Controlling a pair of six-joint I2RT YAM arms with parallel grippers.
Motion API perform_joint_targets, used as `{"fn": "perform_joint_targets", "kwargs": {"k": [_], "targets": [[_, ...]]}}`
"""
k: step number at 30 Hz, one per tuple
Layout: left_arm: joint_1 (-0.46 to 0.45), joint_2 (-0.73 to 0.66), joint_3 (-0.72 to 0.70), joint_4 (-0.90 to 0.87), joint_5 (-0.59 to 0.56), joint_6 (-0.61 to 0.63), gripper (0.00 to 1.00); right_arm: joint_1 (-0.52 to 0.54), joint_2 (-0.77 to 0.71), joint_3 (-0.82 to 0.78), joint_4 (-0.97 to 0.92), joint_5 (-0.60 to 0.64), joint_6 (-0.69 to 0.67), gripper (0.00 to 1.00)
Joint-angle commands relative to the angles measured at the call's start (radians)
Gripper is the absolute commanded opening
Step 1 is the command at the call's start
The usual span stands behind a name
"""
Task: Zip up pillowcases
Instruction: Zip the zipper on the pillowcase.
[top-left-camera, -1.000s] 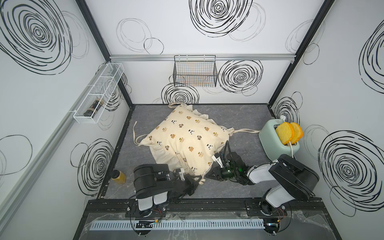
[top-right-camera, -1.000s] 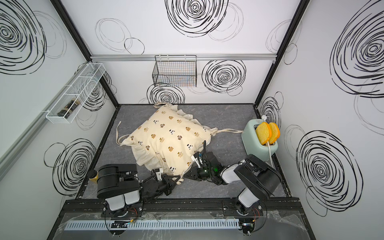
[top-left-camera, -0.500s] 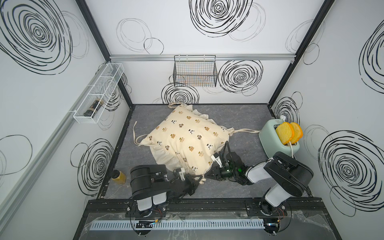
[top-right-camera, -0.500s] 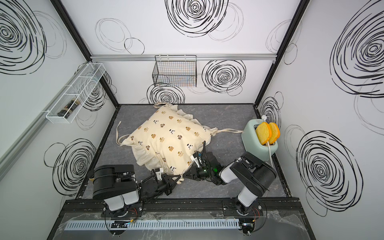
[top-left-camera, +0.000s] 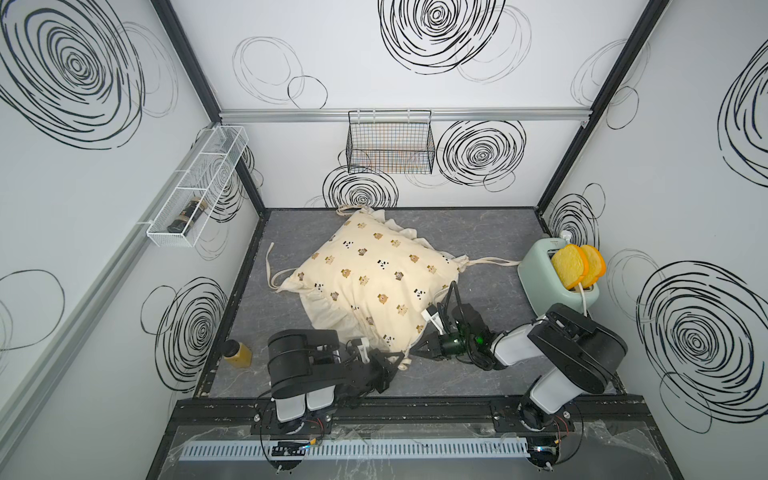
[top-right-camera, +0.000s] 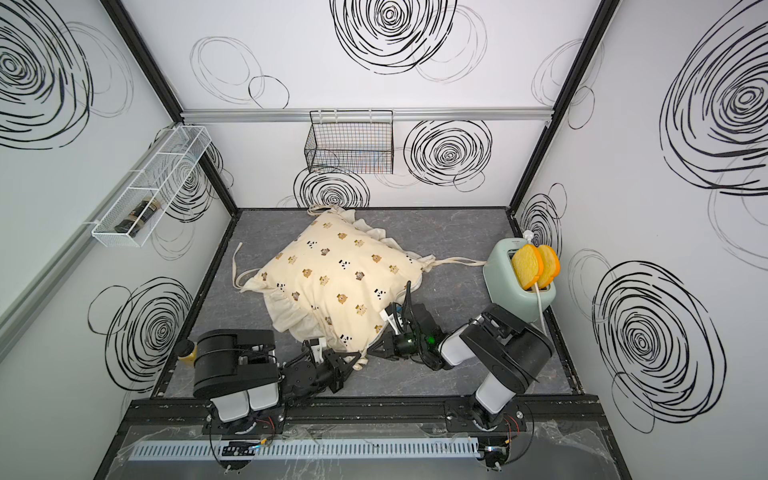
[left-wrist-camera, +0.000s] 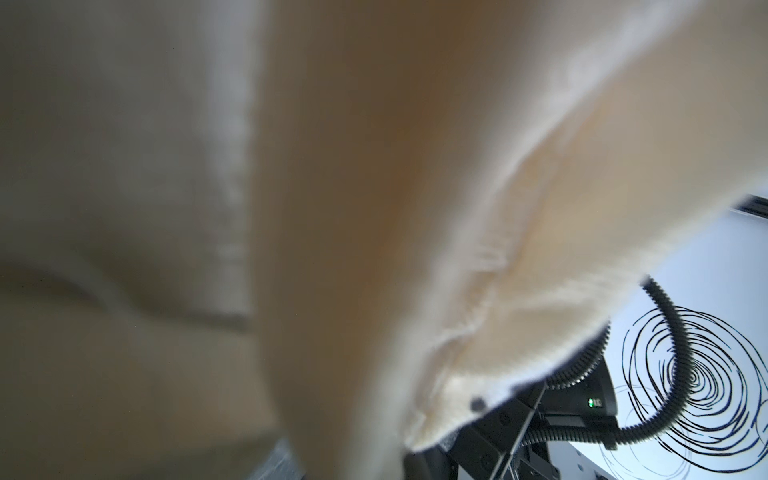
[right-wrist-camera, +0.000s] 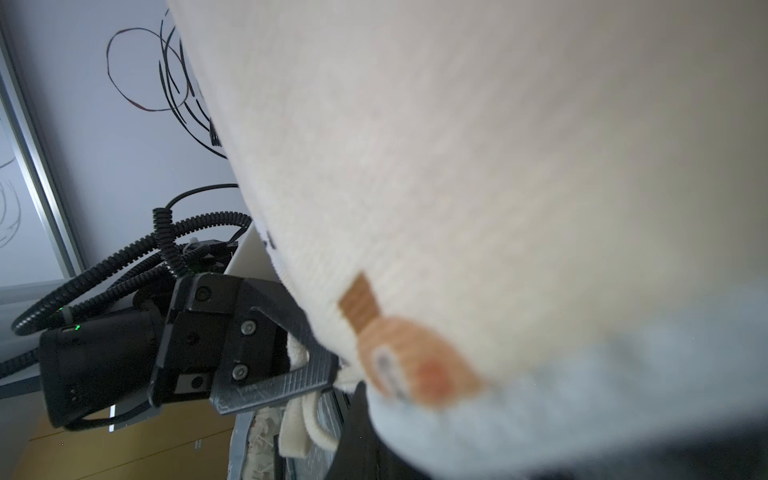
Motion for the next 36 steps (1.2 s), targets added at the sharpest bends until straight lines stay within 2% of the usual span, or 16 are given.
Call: {"fn": "perform_joint_targets", "kwargs": {"k": [1, 10, 24, 36], "targets": [[-0.014, 0.025, -0.023, 0.131, -0.010, -0.032, 0.00, 0.000, -0.029, 0.011, -0.012, 0.011, -0.008, 0.00], [-0.013, 0.034, -0.076, 0.172, -0.038, -0.038, 0.00, -0.049, -0.112, 0.013, -0.155, 0.028, -0.070, 0.00], [-0.049, 0.071, -0.147, 0.242, -0.081, -0.081, 0.00, -0.227, -0.223, 0.026, -0.356, -0.011, -0.196, 0.00], [-0.075, 0.055, -0.180, 0.240, -0.123, -0.093, 0.00, -0.485, -0.184, 0.102, -0.538, -0.075, -0.388, 0.00]]}}
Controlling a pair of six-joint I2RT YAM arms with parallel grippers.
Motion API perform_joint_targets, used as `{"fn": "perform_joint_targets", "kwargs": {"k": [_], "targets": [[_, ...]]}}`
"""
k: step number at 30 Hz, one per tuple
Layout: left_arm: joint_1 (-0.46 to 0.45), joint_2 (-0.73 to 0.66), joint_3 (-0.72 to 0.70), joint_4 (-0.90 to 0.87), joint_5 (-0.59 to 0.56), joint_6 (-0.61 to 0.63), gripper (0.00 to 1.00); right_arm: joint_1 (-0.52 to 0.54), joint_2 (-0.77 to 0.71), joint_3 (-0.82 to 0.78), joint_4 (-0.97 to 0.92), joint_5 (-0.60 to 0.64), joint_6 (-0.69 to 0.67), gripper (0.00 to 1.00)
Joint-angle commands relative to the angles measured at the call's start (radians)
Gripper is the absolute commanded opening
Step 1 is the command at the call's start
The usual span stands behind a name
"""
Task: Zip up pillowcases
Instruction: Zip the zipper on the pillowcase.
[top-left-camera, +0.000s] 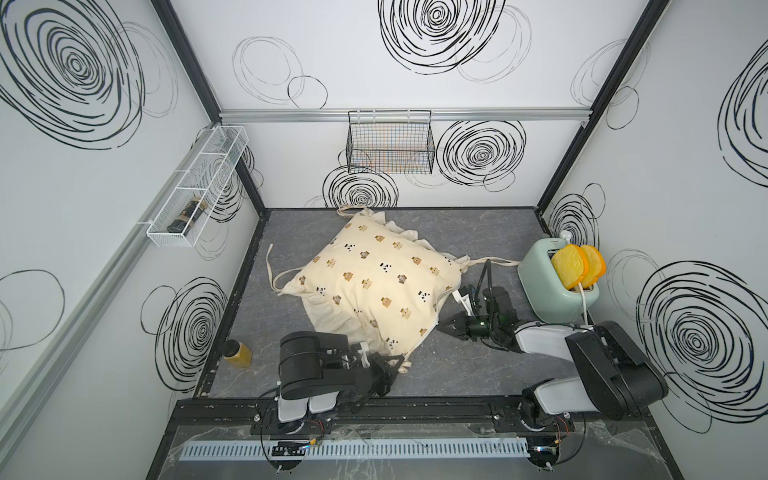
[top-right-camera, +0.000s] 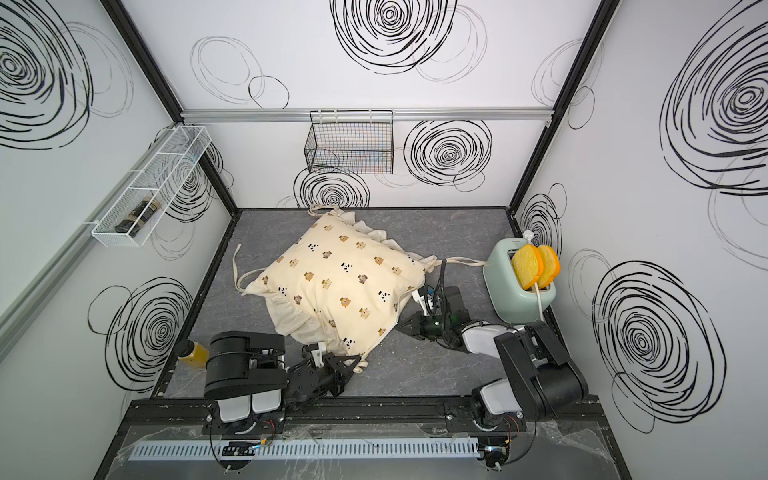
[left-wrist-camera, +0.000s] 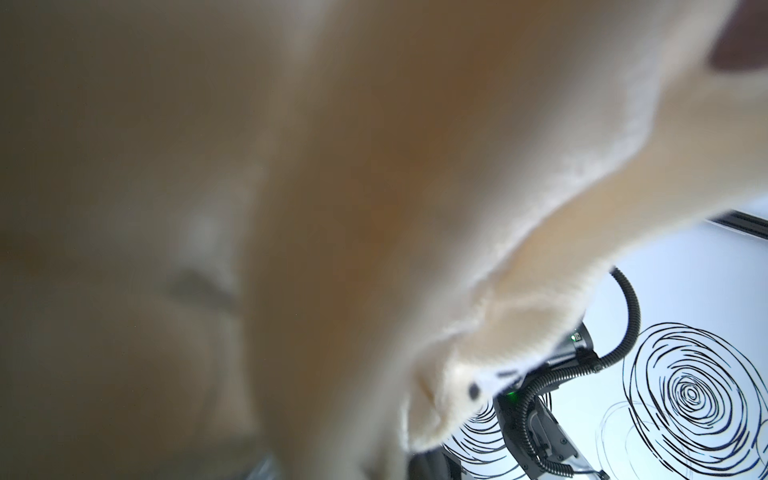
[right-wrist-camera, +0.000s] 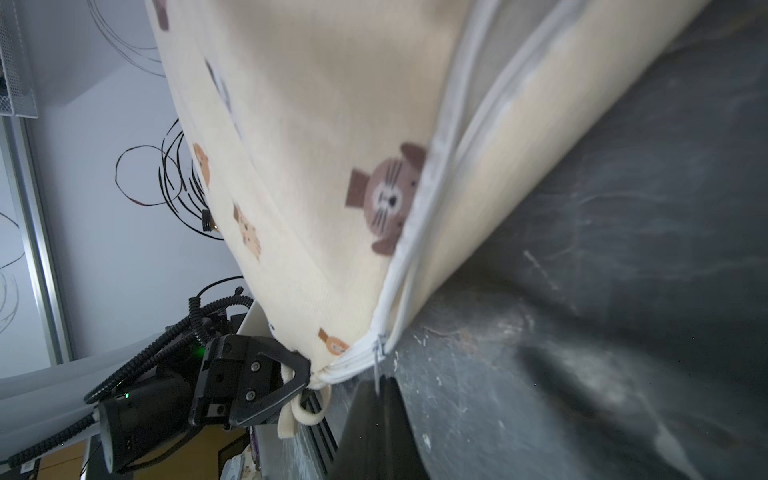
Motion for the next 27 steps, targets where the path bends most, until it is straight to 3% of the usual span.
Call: {"fn": "perform_joint_targets", "kwargs": {"k": [1, 13, 27], "targets": [[-0.012, 0.002, -0.182, 0.208, -0.029, -0.032, 0.00, -0.083, 0.019, 0.056, -0.086, -0.005, -0.095, 0.00], [-0.040, 0.011, -0.181, 0.208, -0.051, -0.050, 0.00, -0.297, 0.173, 0.268, -0.210, -0.001, -0.231, 0.00], [-0.044, 0.005, -0.182, 0.208, -0.064, -0.059, 0.00, -0.389, 0.305, 0.463, -0.280, 0.069, -0.270, 0.00]]}}
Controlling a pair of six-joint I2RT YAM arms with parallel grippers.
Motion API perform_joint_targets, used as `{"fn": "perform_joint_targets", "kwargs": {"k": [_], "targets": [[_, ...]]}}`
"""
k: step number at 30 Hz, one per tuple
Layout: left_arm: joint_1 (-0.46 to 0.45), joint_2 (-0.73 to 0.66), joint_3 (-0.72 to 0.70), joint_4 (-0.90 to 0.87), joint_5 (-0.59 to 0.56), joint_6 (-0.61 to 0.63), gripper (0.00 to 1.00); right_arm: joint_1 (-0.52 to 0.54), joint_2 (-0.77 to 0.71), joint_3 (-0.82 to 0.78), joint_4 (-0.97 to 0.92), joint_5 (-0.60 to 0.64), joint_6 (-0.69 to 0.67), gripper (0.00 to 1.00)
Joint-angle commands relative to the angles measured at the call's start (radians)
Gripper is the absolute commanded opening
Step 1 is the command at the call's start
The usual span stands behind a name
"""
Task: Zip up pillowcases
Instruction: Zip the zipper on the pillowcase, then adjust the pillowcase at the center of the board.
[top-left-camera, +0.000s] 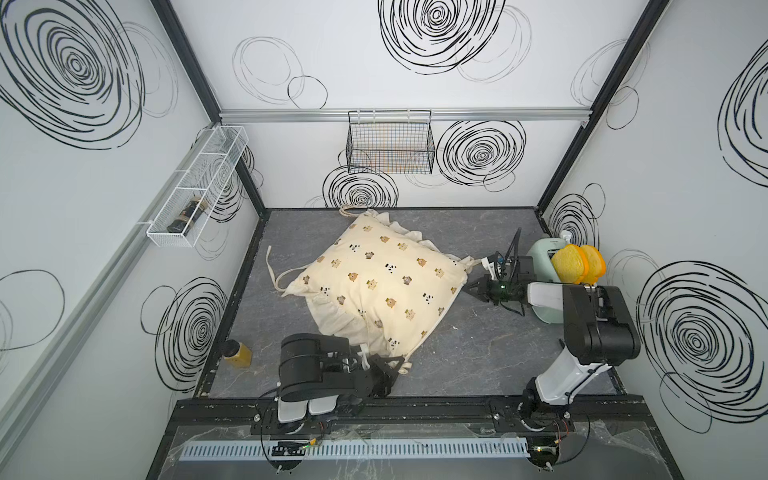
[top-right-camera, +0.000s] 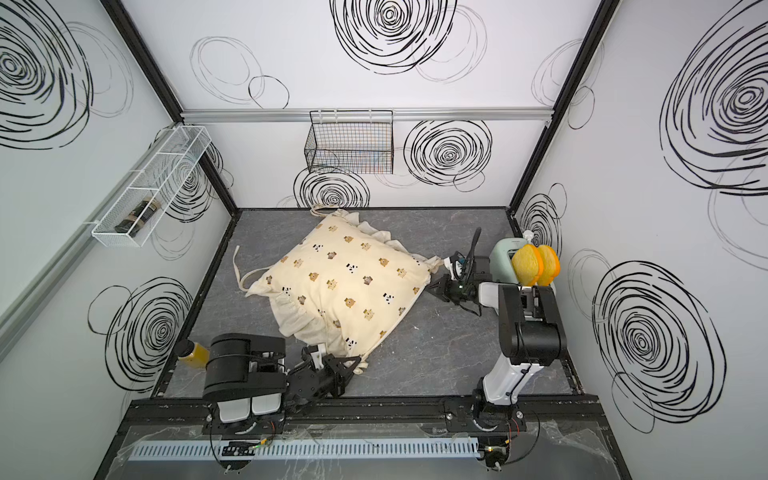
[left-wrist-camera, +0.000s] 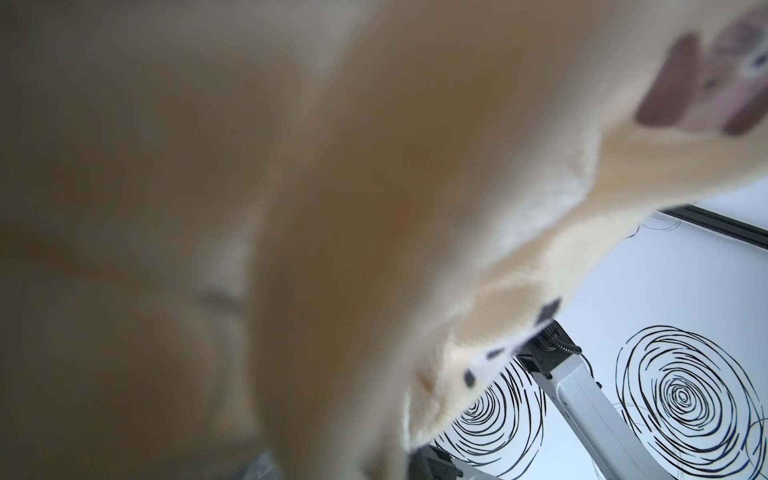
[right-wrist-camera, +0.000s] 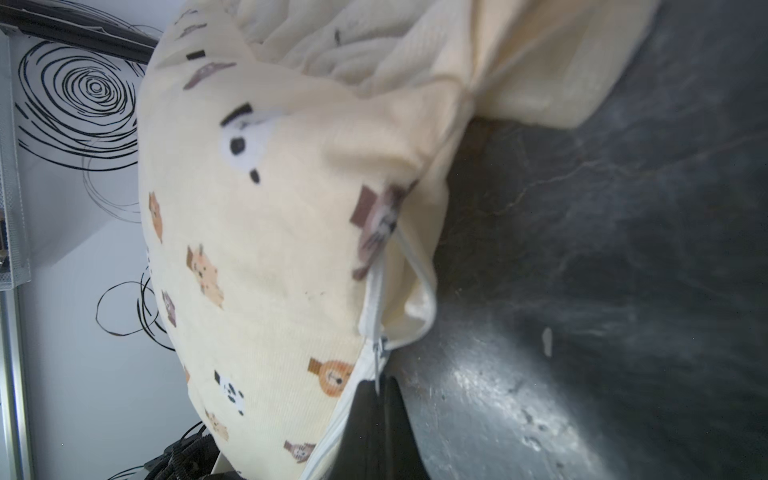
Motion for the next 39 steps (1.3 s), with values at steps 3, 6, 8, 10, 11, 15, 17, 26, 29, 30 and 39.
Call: {"fn": "perform_joint_targets", "kwargs": {"k": [3, 6, 8, 10, 11, 15, 17, 26, 29, 30, 39], "targets": [[-0.008, 0.009, -0.181, 0.208, -0.019, -0.031, 0.00, -0.049, 0.025, 0.104, -0.030, 0.092, -0.047, 0.00], [-0.008, 0.011, -0.182, 0.208, -0.016, -0.031, 0.00, -0.065, 0.051, 0.149, -0.045, 0.102, -0.055, 0.00], [-0.008, 0.011, -0.182, 0.209, -0.015, -0.031, 0.00, -0.070, 0.078, 0.186, -0.053, 0.113, -0.057, 0.00], [-0.008, 0.013, -0.182, 0.208, -0.013, -0.031, 0.00, -0.070, 0.105, 0.217, -0.059, 0.127, -0.062, 0.00], [-0.008, 0.013, -0.182, 0.208, -0.012, -0.031, 0.00, -0.070, 0.118, 0.230, -0.060, 0.132, -0.063, 0.00], [-0.007, 0.014, -0.181, 0.208, -0.011, -0.032, 0.00, -0.070, 0.160, 0.267, -0.060, 0.152, -0.068, 0.00], [-0.004, 0.013, -0.181, 0.209, -0.011, -0.030, 0.00, -0.068, 0.174, 0.289, -0.088, 0.155, -0.081, 0.00], [0.031, -0.057, -0.189, 0.176, -0.003, 0.045, 0.66, -0.026, 0.136, 0.278, -0.118, 0.148, -0.097, 0.62], [0.037, -0.111, -0.194, 0.127, -0.009, 0.061, 0.83, -0.014, 0.102, 0.270, -0.153, 0.185, -0.111, 0.78], [0.042, -0.135, -0.190, 0.105, -0.005, 0.074, 0.88, -0.006, 0.083, 0.262, -0.162, 0.193, -0.114, 0.83], [0.055, -0.659, -0.135, -0.587, -0.038, 0.176, 0.96, 0.104, -0.109, 0.103, -0.187, 0.208, -0.090, 0.98]]}}
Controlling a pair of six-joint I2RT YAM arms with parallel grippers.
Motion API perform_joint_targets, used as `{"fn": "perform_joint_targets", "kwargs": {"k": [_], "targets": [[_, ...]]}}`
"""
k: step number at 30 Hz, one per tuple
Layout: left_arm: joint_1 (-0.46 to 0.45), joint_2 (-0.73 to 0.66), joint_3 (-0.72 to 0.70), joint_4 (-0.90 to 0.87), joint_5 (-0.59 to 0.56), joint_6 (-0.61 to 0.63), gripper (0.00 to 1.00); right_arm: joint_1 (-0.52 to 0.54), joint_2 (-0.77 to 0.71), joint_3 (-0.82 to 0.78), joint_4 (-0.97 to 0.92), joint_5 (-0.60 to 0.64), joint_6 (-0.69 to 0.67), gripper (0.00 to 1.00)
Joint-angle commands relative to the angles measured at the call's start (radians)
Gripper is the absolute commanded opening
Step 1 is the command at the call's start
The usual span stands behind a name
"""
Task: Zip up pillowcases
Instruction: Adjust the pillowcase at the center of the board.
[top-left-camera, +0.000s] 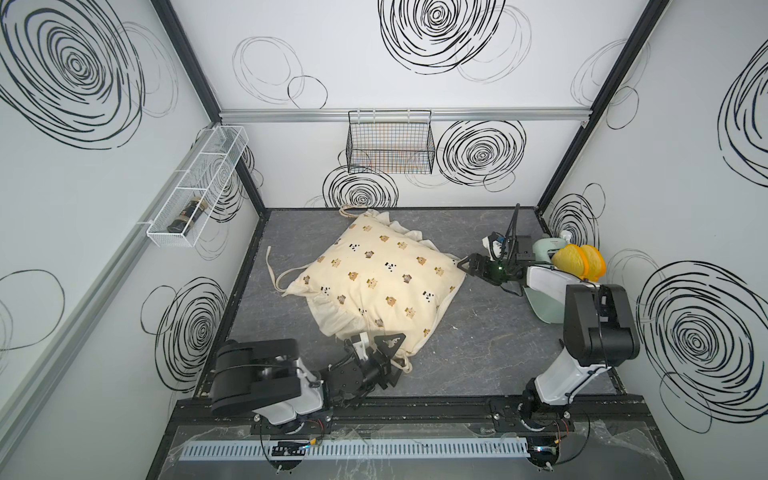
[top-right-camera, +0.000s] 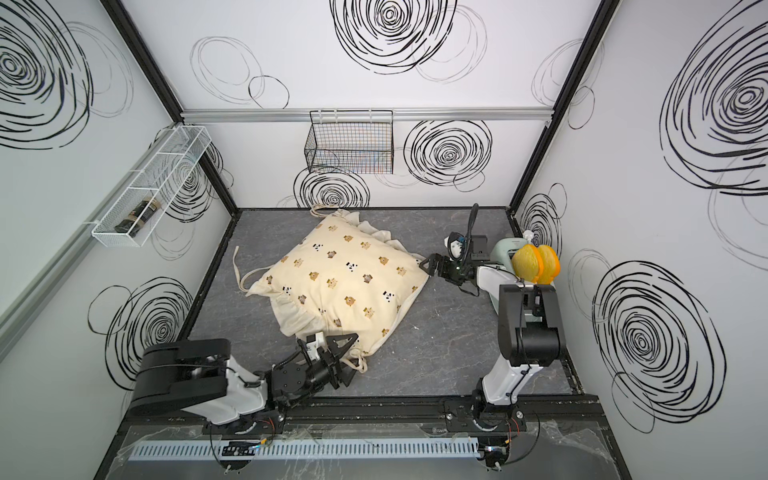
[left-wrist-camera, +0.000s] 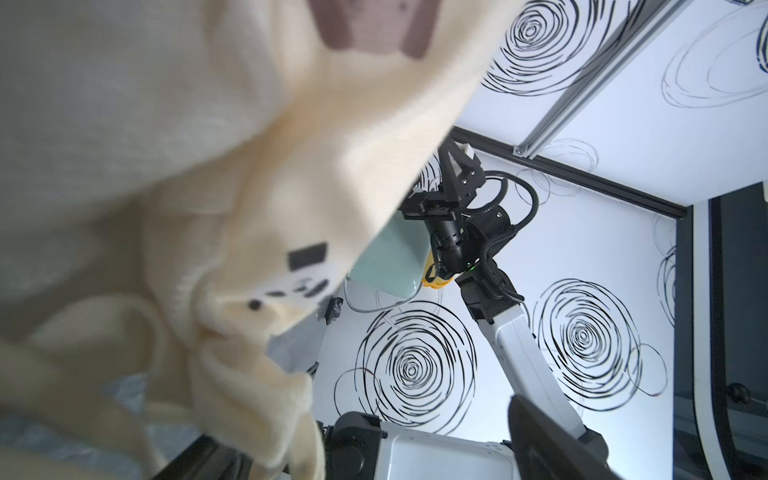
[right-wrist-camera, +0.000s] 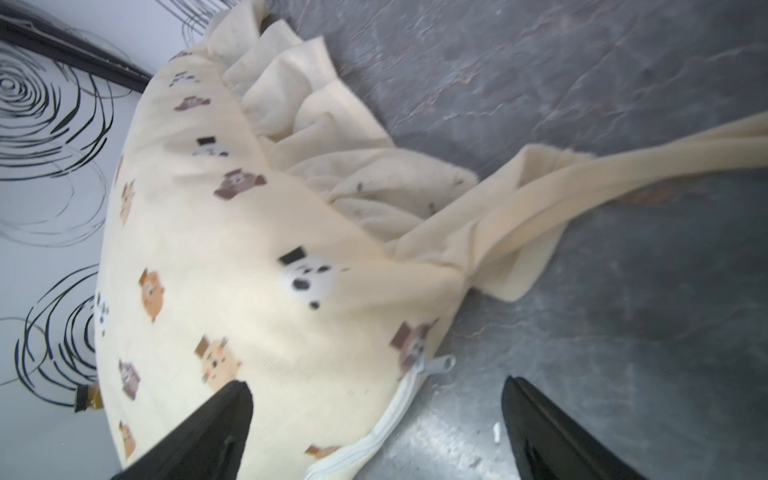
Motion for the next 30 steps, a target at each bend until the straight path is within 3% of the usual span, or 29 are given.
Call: {"fn": "perform_joint_targets", "kwargs": {"k": [1, 3, 4, 5, 8, 10, 12, 15, 21, 24, 28, 30], "targets": [[0.020, -0.300, -0.081, -0.543, -0.041, 0.099, 0.96, 0.039, -0.076, -0.086, -0.026, -0.003, 0.019, 0.98], [0.023, -0.572, 0.089, -1.151, -0.133, 0.199, 0.96, 0.065, -0.123, -0.137, -0.007, -0.010, 0.044, 0.98], [0.025, -0.676, 0.159, -1.376, -0.202, 0.231, 0.96, 0.079, -0.148, -0.164, 0.005, -0.014, 0.059, 0.98], [0.044, -0.784, 0.179, -1.485, -0.226, 0.261, 0.96, 0.095, -0.170, -0.195, 0.021, -0.016, 0.079, 0.98], [0.184, -1.075, 0.136, -1.569, -0.123, 0.363, 0.96, 0.161, -0.231, -0.292, 0.085, -0.009, 0.148, 0.98], [0.244, -1.153, 0.173, -1.706, -0.116, 0.404, 0.96, 0.224, -0.262, -0.354, 0.153, -0.009, 0.213, 0.98], [0.260, -1.128, 0.243, -1.793, -0.147, 0.474, 0.96, 0.294, -0.282, -0.399, 0.220, 0.019, 0.274, 0.98], [0.296, -1.035, 0.338, -1.786, -0.135, 0.605, 0.96, 0.401, -0.273, -0.439, 0.333, 0.060, 0.368, 0.98], [0.506, -0.970, 0.369, -1.674, 0.078, 0.781, 0.96, 0.565, -0.134, -0.415, 0.461, 0.119, 0.461, 0.96], [0.597, -0.995, 0.367, -1.665, 0.134, 0.813, 0.96, 0.589, -0.098, -0.406, 0.490, 0.138, 0.484, 0.79], [0.680, -0.990, 0.404, -1.694, 0.173, 0.885, 0.96, 0.562, -0.138, -0.396, 0.393, 0.200, 0.445, 0.31], [0.705, -0.968, 0.429, -1.707, 0.180, 0.922, 0.96, 0.510, -0.163, -0.382, 0.309, 0.211, 0.392, 0.14]]}}
